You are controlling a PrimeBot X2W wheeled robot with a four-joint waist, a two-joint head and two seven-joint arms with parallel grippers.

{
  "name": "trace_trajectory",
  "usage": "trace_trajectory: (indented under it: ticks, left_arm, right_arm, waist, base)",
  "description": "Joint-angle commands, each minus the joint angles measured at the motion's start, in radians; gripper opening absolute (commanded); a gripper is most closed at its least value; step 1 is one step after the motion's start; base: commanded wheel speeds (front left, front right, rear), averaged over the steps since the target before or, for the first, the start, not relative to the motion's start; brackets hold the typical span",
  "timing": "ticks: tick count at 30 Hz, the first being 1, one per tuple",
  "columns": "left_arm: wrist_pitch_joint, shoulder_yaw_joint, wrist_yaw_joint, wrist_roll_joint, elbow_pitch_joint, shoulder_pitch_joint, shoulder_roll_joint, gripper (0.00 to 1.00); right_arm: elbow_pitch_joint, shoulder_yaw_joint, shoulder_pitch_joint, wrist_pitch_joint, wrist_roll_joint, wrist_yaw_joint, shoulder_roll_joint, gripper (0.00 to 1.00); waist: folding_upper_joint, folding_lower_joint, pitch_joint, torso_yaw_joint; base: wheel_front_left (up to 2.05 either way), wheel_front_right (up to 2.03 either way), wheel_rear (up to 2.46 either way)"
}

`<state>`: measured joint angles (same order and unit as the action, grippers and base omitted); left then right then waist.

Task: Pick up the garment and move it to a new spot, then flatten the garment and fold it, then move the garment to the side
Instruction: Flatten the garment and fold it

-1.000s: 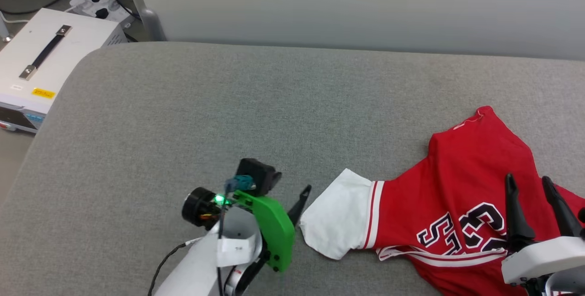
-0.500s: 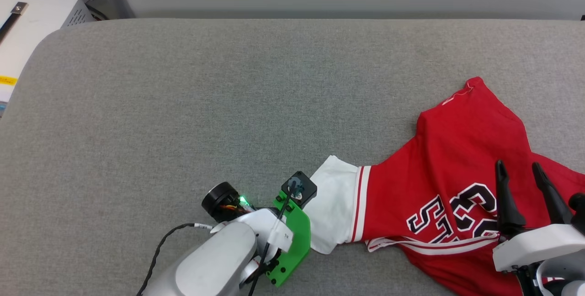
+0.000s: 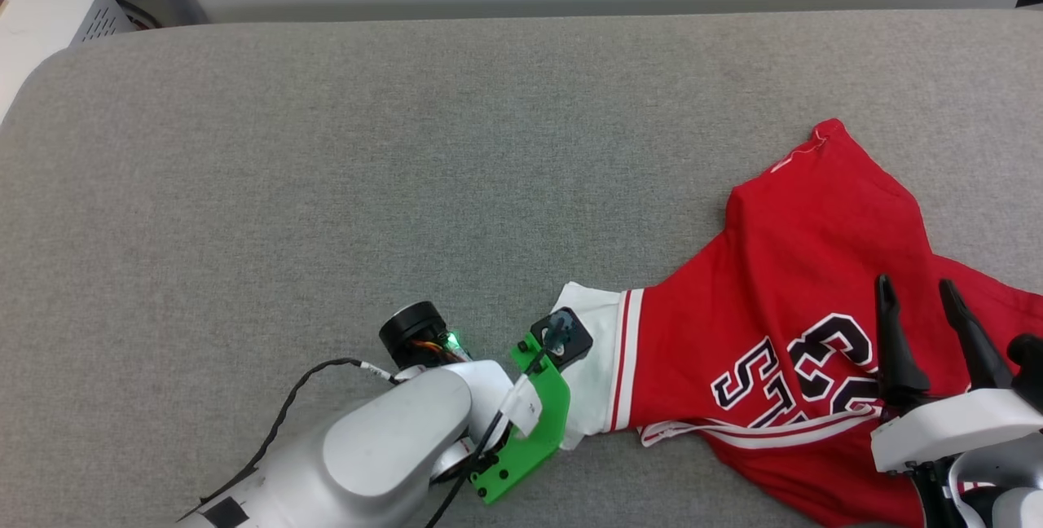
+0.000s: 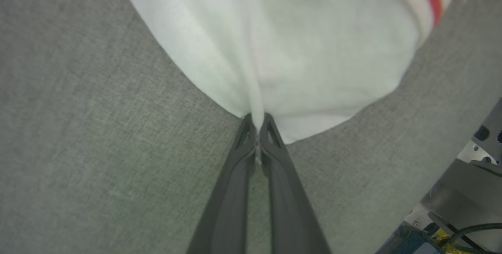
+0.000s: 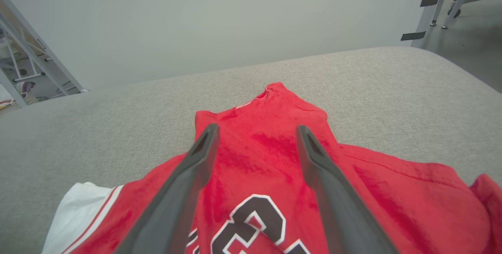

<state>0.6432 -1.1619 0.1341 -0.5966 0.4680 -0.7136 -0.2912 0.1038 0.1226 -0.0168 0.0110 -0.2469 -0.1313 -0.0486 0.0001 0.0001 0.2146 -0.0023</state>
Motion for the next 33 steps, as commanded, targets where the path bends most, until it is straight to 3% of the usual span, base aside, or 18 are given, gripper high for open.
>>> trace_trajectory:
  ticks: [1, 8, 26, 33]
  left_arm:
    - [-0.018, -0.010, -0.006, -0.002, 0.059, 0.034, -0.040, 0.00]
    - [-0.203, 0.136, -0.116, -0.059, 0.062, 0.048, -0.090, 0.00]
    - [-0.514, 0.462, -0.395, -0.242, -0.006, 0.293, -0.308, 0.00]
    - [-0.592, 0.535, -0.468, -0.297, -0.113, 0.422, -0.344, 0.00]
  right_arm:
    - [-0.001, 0.001, 0.008, 0.008, -0.012, 0.001, -0.002, 1.00]
    - [-0.002, 0.020, -0.021, 0.002, -0.029, 0.001, -0.002, 1.00]
    - [-0.001, 0.083, -0.060, -0.070, -0.038, 0.001, -0.002, 1.00]
    - [0.008, 0.079, -0.122, -0.161, -0.054, 0.001, -0.002, 1.00]
  waist:
    - [-0.0001, -0.0001, -0.005, 0.000]
    - [-0.0001, -0.0001, -0.043, 0.016]
    - [-0.0001, -0.0001, -0.126, 0.096]
    - [-0.0001, -0.0001, -0.163, 0.118]
  base:
    - [0.00, 0.00, 0.00]
    - [0.00, 0.00, 0.00]
    - [0.00, 0.00, 0.00]
    - [0.00, 0.00, 0.00]
